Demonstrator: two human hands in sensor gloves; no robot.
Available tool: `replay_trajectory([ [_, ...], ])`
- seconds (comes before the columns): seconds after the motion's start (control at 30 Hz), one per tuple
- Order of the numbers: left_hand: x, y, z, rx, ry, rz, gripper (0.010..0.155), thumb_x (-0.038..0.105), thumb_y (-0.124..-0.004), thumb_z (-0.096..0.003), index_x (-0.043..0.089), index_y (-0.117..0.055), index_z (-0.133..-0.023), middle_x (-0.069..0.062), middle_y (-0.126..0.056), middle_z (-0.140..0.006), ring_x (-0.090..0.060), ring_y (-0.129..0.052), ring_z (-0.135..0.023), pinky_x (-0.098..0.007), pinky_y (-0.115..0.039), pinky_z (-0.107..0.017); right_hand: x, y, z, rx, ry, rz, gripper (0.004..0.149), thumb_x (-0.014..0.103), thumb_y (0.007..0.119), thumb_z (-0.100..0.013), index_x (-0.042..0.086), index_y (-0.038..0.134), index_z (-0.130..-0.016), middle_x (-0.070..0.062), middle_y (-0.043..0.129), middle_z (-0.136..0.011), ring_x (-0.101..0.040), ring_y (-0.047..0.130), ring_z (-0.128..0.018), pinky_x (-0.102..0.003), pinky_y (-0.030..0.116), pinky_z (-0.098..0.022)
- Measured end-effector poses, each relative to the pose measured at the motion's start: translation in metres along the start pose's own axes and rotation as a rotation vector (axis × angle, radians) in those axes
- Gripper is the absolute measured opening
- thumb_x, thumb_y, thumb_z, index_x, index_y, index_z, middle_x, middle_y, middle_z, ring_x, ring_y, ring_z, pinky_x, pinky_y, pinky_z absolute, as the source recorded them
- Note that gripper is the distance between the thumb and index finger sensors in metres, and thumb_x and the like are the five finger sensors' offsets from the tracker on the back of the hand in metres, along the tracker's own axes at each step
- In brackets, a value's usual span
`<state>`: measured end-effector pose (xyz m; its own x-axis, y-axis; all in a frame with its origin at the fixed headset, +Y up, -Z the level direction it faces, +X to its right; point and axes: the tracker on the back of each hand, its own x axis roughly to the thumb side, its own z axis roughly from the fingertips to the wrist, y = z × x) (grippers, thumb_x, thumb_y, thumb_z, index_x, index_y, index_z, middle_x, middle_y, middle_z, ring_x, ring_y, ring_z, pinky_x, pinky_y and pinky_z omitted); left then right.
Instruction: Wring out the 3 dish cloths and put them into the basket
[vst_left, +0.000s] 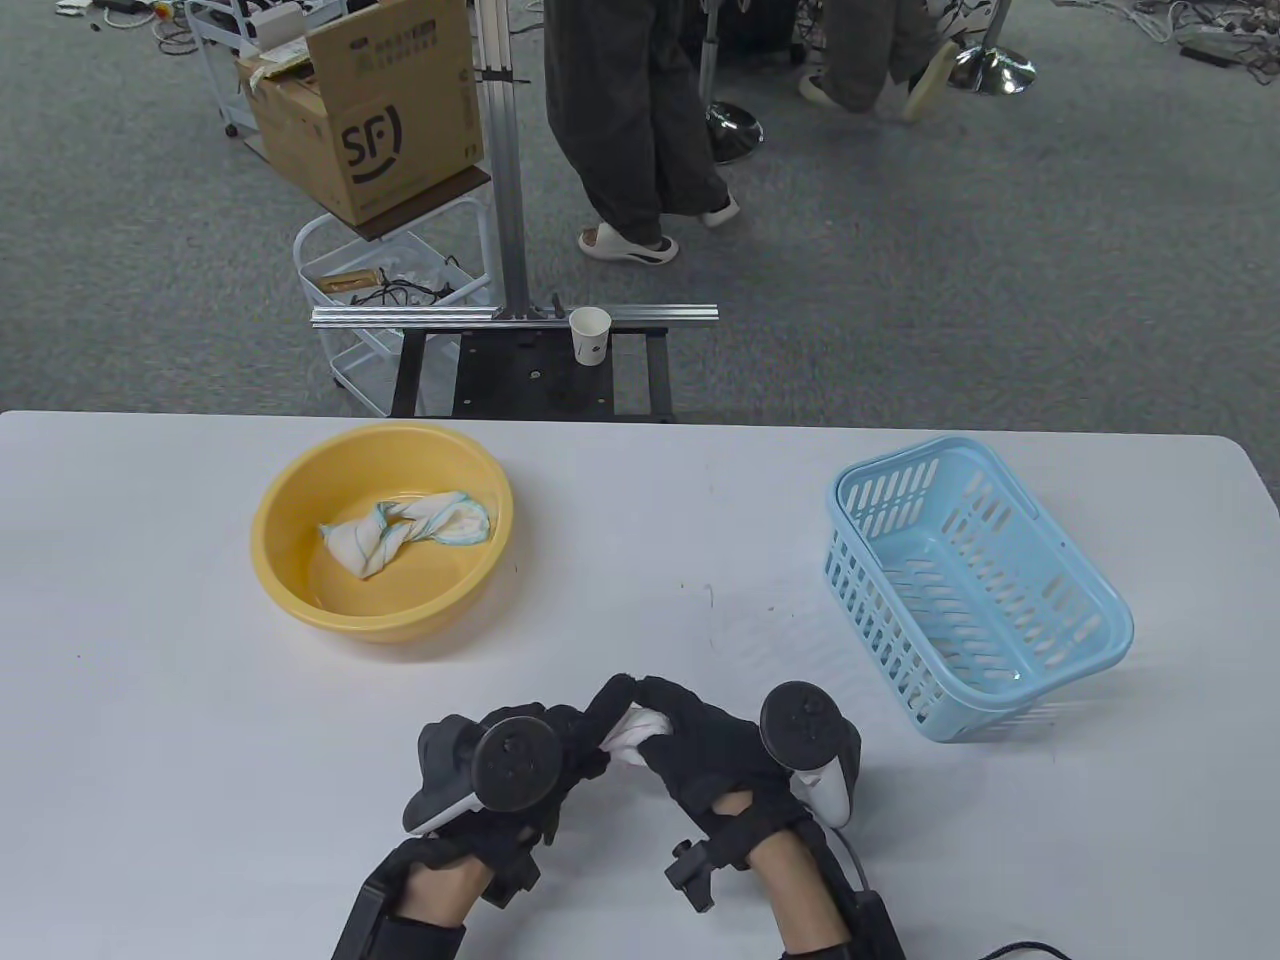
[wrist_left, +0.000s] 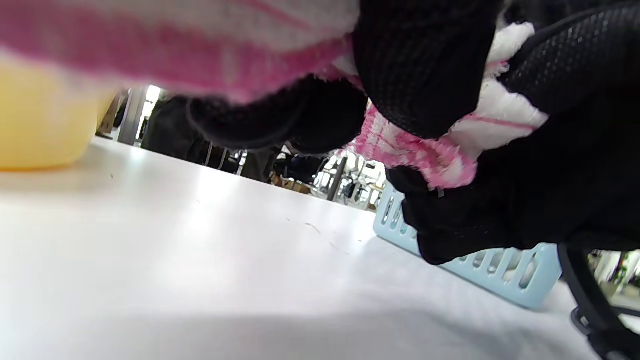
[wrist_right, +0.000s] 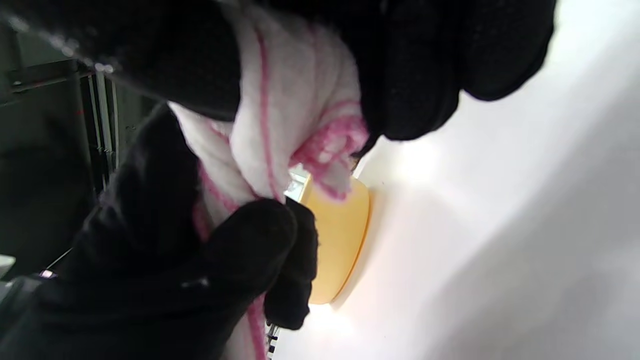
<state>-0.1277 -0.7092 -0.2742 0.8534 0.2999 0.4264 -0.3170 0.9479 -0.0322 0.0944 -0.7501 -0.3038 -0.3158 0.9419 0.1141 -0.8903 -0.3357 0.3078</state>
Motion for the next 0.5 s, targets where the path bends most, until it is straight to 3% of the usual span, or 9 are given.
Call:
replay_trajectory([
  [0.17, -0.004, -0.002, -0.001, -0.001, 0.025, 0.042, 0.068, 0.044, -0.087, -0.0431, 0.033, -0.064, -0.106, 0.002, -0.097, -0.067, -0.019, -0.1, -0.036, -0.045, -0.083, -0.041, -0.005, -0.001, 0.0, 0.022, 0.029, -0.065, 0.066, 0.045, 0.082, -0.051, 0.006, 0.062, -0.1, -0.017, 0.09, -0.079, -0.039, 0.091, -0.068, -0.061, 0.073, -0.057],
  [0.33, -0.027, -0.006, 0.0, -0.004, 0.116, 0.333, 0.066, 0.05, -0.085, -0.0448, 0.022, -0.068, -0.102, 0.007, -0.099, -0.055, -0.014, -0.099, -0.024, -0.042, -0.085, -0.032, -0.007, 0.001, -0.001, -0.021, -0.015, -0.205, 0.073, 0.056, 0.078, -0.053, 0.005, 0.058, -0.102, -0.02, 0.087, -0.081, -0.042, 0.087, -0.07, -0.064, 0.069, -0.059],
  [0.4, -0.038, -0.009, 0.001, 0.001, 0.17, 0.471, 0.066, 0.051, -0.084, -0.0452, 0.017, -0.071, -0.1, 0.008, -0.1, -0.05, -0.012, -0.098, -0.019, -0.04, -0.086, -0.027, -0.006, 0.001, -0.001, -0.053, -0.05, -0.181, 0.07, 0.052, 0.078, -0.054, 0.005, 0.058, -0.102, -0.021, 0.086, -0.083, -0.044, 0.085, -0.073, -0.065, 0.066, -0.06],
  [0.5, -0.058, -0.014, 0.003, 0.011, 0.254, 0.733, 0.066, 0.053, -0.084, -0.0454, 0.012, -0.075, -0.096, 0.009, -0.101, -0.045, -0.011, -0.097, -0.013, -0.039, -0.086, -0.023, 0.001, 0.001, 0.001, -0.116, -0.15, 0.021, 0.067, 0.048, 0.079, -0.054, 0.008, 0.058, -0.103, -0.021, 0.083, -0.089, -0.047, 0.081, -0.078, -0.067, 0.063, -0.062],
])
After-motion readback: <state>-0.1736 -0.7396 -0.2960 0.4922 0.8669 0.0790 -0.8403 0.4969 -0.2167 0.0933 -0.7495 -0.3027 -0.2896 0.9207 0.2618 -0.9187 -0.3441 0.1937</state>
